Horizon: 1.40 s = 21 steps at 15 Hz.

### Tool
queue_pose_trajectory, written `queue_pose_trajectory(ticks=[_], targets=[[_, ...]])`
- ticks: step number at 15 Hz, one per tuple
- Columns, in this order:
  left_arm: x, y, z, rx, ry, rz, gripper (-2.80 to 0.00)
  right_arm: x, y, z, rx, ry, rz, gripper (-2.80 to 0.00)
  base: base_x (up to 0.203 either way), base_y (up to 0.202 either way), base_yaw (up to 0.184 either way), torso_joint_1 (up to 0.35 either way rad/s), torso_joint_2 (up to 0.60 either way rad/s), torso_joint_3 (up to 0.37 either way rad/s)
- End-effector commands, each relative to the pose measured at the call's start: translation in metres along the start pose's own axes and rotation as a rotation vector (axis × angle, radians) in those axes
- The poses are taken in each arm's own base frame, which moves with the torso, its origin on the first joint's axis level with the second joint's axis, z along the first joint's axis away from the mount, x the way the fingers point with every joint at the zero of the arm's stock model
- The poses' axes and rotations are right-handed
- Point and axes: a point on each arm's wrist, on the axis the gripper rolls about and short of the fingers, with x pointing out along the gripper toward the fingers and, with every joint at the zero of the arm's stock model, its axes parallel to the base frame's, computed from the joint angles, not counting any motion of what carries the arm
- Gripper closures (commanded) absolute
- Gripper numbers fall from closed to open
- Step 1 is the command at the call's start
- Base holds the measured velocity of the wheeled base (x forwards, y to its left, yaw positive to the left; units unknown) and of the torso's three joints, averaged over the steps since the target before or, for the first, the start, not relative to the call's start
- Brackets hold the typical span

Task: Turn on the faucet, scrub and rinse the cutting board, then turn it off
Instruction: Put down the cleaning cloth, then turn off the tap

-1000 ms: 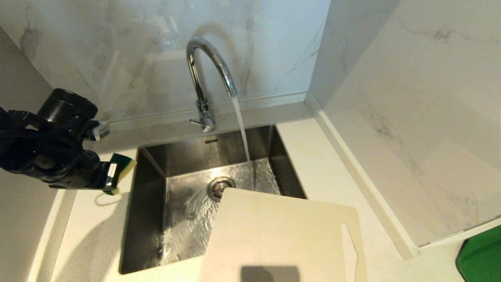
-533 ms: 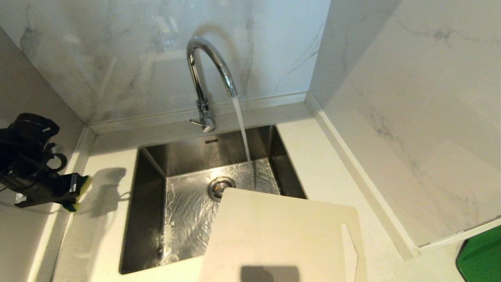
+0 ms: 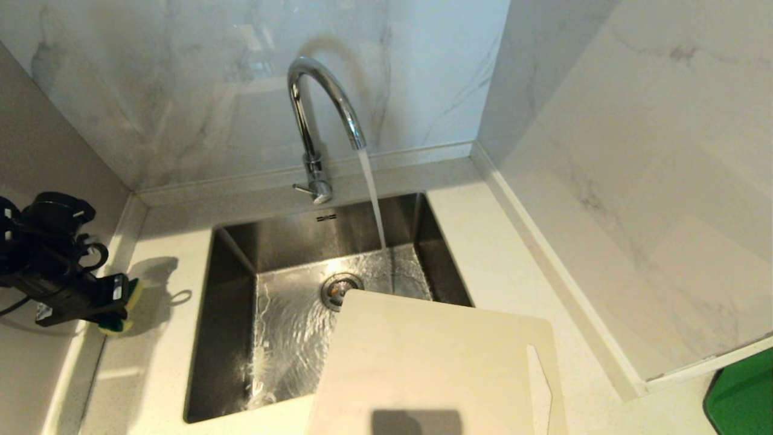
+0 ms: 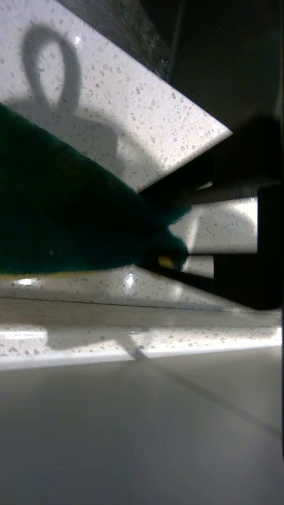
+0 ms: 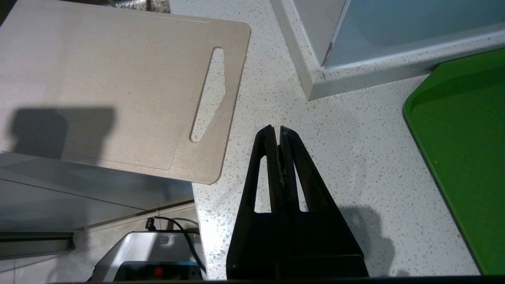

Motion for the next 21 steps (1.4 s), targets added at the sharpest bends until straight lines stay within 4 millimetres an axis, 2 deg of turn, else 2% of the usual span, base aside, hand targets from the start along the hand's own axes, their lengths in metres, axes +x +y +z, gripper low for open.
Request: queue_pose_trajectory(ticks=[1,4,7,9,12,16,18,21], targets=[[0.006,-0.001,0.001,-0.001,0.002,0.0,-2.8,0.0,0.0,0.0,0.0,0.003,0.001,0.0,0.0,0.0,0.0,0.0,0.0,0.0],[0.003,-0.002,0.002,0.004,-0.011,-0.004,-2.8,0.0,0.0,0.0,0.0,0.002,0.001,0.0,0.0,0.0,0.0,0.0,0.0,0.0],[-0.013,-0.002,0.002,0.021,-0.048,-0.015,-2.8,0.0,0.0,0.0,0.0,0.002,0.001,0.0,0.0,0.0,0.0,0.0,0.0,0.0],[-0.034,-0.007,-0.002,0.045,-0.09,-0.033,-2.8,0.0,0.0,0.0,0.0,0.002,0.001,0.0,0.0,0.0,0.0,0.0,0.0,0.0],[-0.074,-0.016,-0.011,0.096,-0.174,-0.071,-2.8,0.0,0.0,0.0,0.0,0.002,0.001,0.0,0.0,0.0,0.0,0.0,0.0,0.0],[-0.122,-0.023,-0.028,0.257,-0.234,-0.103,-2.8,0.0,0.0,0.0,0.0,0.002,0.001,0.0,0.0,0.0,0.0,0.0,0.0,0.0],[-0.137,-0.035,-0.034,0.339,-0.261,-0.164,-2.8,0.0,0.0,0.0,0.0,0.002,0.001,0.0,0.0,0.0,0.0,0.0,0.0,0.0],[-0.156,-0.07,-0.04,0.453,-0.281,-0.317,-2.8,0.0,0.0,0.0,0.0,0.002,0.0,0.0,0.0,0.0,0.0,0.0,0.0,0.0]])
